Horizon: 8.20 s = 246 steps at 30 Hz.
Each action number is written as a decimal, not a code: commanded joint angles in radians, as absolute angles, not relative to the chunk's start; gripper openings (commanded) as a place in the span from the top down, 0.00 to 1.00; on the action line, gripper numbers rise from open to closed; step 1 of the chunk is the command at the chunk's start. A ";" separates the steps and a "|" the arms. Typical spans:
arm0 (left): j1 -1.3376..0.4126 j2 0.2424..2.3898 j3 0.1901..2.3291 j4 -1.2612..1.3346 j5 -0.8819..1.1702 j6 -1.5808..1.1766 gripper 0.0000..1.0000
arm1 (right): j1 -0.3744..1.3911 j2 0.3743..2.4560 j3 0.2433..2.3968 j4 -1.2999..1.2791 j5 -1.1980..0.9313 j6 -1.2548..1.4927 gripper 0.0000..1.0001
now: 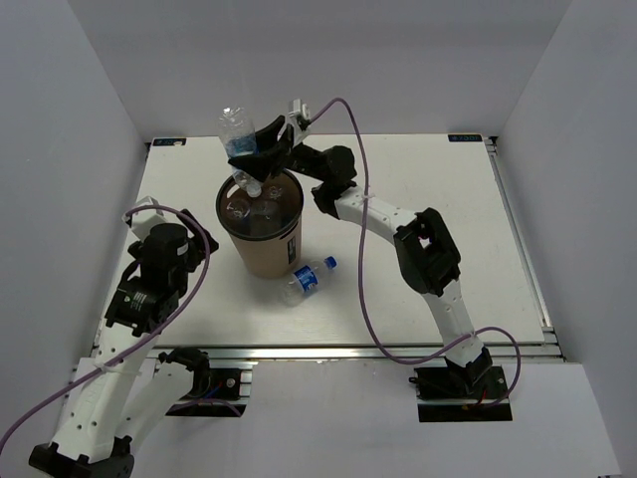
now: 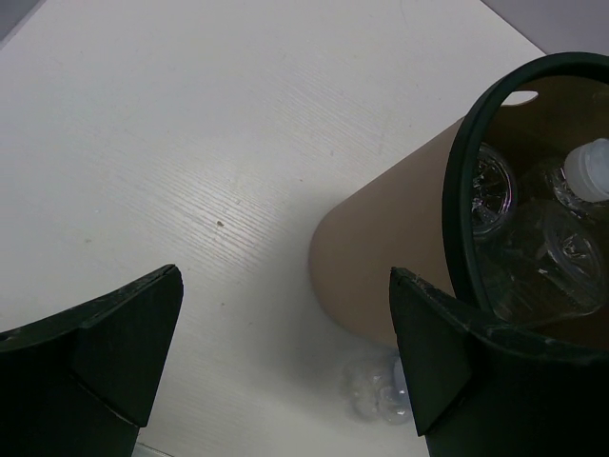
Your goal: Put the plastic bottles in the bin
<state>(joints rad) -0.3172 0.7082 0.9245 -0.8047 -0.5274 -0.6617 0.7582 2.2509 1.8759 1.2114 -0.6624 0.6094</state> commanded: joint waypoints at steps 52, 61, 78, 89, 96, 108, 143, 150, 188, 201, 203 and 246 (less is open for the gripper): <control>-0.318 0.716 0.951 -0.798 -0.560 -0.623 0.02 | 0.769 1.910 1.655 0.807 -0.647 0.124 0.12; -0.318 0.730 0.922 -0.772 -0.526 -0.600 0.02 | 0.770 1.965 1.680 0.640 -0.625 0.052 0.60; -0.318 0.686 0.943 -0.782 -0.451 -0.574 0.02 | 0.790 1.957 1.522 0.359 -0.288 -0.060 0.46; -0.318 0.770 1.147 -0.594 -0.161 -0.542 0.02 | 0.799 1.893 1.870 0.210 -0.431 0.001 0.11; -0.319 0.836 1.097 -0.528 0.064 -0.571 0.02 | 0.740 1.703 1.867 0.103 -0.411 0.051 0.11; -0.437 0.670 0.724 -0.417 0.274 -0.569 0.02 | 0.525 1.244 1.108 0.301 -0.449 0.239 0.11; -0.414 1.451 1.535 -0.627 -0.388 -0.440 0.02 | 0.408 1.221 1.058 0.239 -0.448 0.198 0.11; -0.515 1.450 1.678 -0.683 -0.261 -0.368 0.02 | 0.405 1.180 1.030 0.178 -0.388 0.186 0.11; -0.824 1.704 1.253 -0.550 -0.230 -0.367 0.65 | 0.353 0.762 0.603 0.112 -0.040 0.270 0.11; -0.465 1.687 1.930 -0.934 -0.488 -0.486 0.62 | 0.350 0.772 0.600 0.109 -0.025 0.270 0.11; -0.433 1.712 1.975 -0.968 -0.491 -0.483 0.61 | 0.348 0.772 0.600 0.109 -0.017 0.271 0.11; -0.097 1.553 2.048 -1.017 -0.602 -0.460 0.02 | 0.345 0.775 0.610 0.084 0.022 0.278 0.11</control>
<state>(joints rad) -0.2459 1.6154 2.1201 -1.0225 -0.5831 -0.4213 0.3477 0.7864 0.6052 0.0685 0.0254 0.2626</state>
